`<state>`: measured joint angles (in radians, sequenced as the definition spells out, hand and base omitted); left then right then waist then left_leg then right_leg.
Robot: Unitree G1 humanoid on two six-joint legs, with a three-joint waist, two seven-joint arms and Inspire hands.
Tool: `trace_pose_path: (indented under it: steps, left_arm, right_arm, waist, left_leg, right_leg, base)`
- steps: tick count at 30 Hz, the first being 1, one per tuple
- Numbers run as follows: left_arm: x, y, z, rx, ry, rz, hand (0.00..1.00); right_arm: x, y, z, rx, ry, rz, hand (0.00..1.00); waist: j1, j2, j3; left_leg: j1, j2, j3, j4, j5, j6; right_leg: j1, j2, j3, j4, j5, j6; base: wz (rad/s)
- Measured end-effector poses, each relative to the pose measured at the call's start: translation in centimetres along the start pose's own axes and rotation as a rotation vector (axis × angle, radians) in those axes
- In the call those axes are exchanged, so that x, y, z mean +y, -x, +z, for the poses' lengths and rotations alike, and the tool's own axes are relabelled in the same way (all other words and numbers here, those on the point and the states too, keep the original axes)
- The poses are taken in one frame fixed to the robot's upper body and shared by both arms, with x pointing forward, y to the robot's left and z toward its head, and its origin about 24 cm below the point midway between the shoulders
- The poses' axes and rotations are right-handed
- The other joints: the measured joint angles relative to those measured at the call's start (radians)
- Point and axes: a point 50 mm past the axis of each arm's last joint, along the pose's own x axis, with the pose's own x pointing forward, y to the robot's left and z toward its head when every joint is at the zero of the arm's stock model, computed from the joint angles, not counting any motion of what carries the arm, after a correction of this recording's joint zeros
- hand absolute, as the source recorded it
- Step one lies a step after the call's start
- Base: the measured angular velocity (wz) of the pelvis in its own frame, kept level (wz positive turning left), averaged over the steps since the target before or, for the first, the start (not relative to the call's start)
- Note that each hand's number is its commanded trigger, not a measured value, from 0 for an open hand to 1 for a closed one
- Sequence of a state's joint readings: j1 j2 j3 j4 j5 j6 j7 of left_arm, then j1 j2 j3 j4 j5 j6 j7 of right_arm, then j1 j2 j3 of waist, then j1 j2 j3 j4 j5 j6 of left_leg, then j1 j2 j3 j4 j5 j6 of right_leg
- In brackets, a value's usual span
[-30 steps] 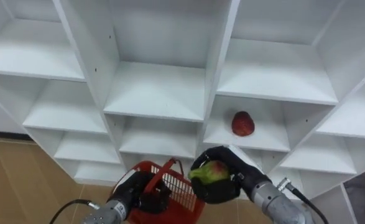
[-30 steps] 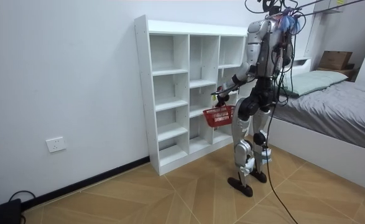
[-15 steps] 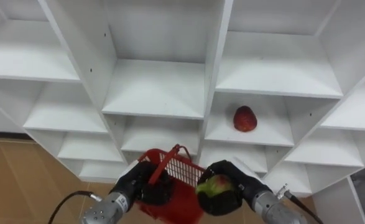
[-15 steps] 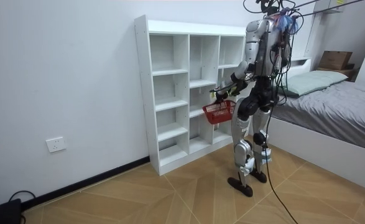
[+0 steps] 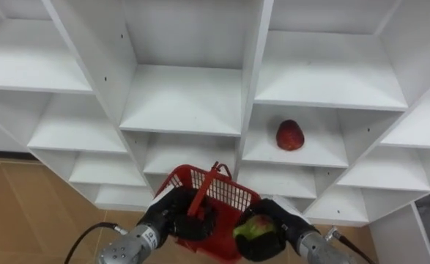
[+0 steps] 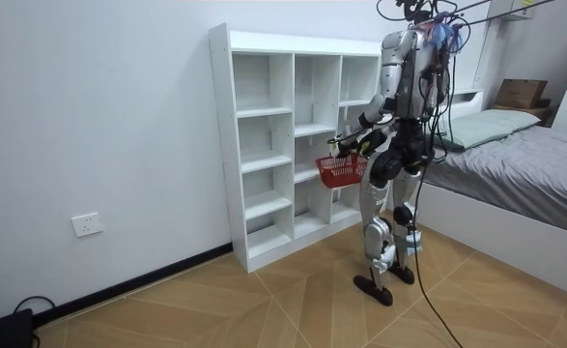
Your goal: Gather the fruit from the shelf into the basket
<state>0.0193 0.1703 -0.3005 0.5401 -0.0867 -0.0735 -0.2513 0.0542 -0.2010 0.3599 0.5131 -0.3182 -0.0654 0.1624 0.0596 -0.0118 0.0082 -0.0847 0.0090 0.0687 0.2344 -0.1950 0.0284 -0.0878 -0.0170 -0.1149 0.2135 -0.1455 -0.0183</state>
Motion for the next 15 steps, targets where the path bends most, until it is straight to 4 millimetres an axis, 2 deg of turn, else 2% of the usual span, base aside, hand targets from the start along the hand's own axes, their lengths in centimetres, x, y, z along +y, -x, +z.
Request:
trace_pose_path:
  steps: [7, 15]
  left_arm:
    - [-0.4, -0.1, 0.0, 0.003, -0.009, -0.024, 1.00]
    - [-1.0, -0.2, 0.0, 0.000, 0.000, -0.071, 1.00]
  right_arm:
    - [0.0, -0.2, -0.4, 0.022, -0.001, -0.012, 1.00]
    - [-1.4, -1.2, -0.6, 0.056, 0.023, -0.066, 1.00]
  waist:
    - [0.000, -0.002, 0.0012]
    - [0.002, 0.001, 0.0031]
  left_leg:
    - [-0.013, 0.000, 0.002, 0.002, 0.000, 0.000]
    - [-0.027, 0.001, 0.002, 0.002, 0.000, 0.000]
  right_leg:
    - [-0.012, -0.001, 0.002, -0.002, 0.000, 0.000]
    - [-0.021, 0.000, 0.004, -0.005, 0.000, 0.000]
  base:
    - [0.00]
    - [0.01]
